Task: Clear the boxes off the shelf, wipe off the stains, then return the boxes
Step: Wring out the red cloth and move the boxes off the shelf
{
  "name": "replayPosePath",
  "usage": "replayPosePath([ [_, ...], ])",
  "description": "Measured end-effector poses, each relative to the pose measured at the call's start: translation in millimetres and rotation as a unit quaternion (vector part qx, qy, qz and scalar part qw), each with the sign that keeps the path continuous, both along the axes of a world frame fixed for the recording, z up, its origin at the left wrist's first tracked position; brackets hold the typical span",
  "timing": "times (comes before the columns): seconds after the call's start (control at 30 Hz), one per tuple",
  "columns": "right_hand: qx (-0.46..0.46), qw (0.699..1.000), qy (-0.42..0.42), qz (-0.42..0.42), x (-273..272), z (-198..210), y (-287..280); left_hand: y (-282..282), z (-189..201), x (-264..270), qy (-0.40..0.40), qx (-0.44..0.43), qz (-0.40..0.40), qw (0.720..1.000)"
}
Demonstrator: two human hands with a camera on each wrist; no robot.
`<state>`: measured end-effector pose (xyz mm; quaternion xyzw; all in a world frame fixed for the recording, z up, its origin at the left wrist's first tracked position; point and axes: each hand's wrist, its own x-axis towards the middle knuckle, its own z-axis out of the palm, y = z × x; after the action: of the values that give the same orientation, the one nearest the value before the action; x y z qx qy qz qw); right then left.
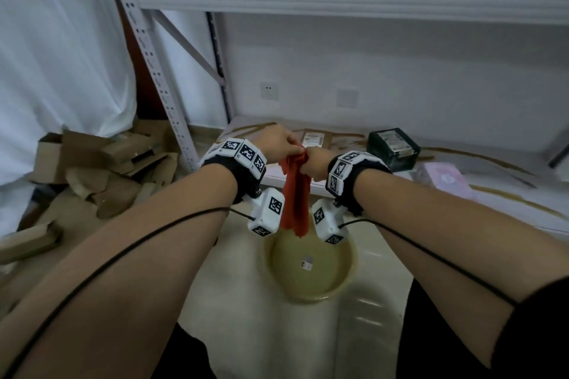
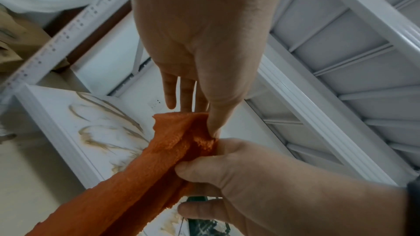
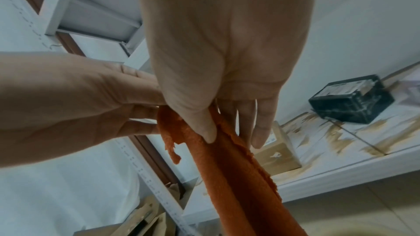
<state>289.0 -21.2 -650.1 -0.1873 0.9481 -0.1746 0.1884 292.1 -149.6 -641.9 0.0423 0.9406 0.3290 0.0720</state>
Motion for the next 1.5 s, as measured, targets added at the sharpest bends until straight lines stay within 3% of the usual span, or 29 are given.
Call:
replayPosePath([
  [0.33, -0.07, 0.995, -0.072, 0.024, -1, 4, -56, -66, 22, 24, 0.021, 0.029, 0.064, 0.997],
  [0.6, -0.041, 0.998, -0.027, 0.032, 17, 3, -44, -73, 31, 47, 0.074, 0.091, 0.127, 0.985],
  [0.83, -0.079, 0.994, -0.017, -0.077, 35, -4, -6, -56, 29, 73, 0.116, 0.075, 0.166, 0.976],
  [0.9, -0.206, 0.969, -0.08, -0.112, 41, 1, 4, -49, 26, 80, 0.117, 0.07, 0.168, 0.976],
  [1.0, -0.405, 0.872, -0.174, -0.212, 46, 12, 15, -35, 23, 84, 0.11, 0.072, 0.159, 0.978],
  [1.07, -0.48, 0.816, -0.191, -0.258, 45, 16, 20, -23, 21, 85, 0.095, 0.09, 0.14, 0.981],
  [1.17, -0.54, 0.761, -0.249, -0.258, 47, 22, 35, 5, 20, 81, 0.083, 0.126, 0.097, 0.984],
  [1.27, -0.558, 0.732, -0.316, -0.231, 45, 18, 50, 40, 19, 66, 0.068, 0.153, 0.04, 0.985],
  [1.37, -0.598, 0.722, -0.241, -0.253, 25, 5, 63, 69, 10, 39, 0.043, 0.11, -0.015, 0.993],
  [1.43, -0.624, 0.696, -0.201, -0.291, 5, -7, 77, 82, 0, 17, 0.034, 0.094, -0.021, 0.995],
  [1.5, -0.61, 0.701, -0.171, -0.327, -15, -20, 94, 91, -11, -5, 0.04, 0.087, -0.007, 0.995],
])
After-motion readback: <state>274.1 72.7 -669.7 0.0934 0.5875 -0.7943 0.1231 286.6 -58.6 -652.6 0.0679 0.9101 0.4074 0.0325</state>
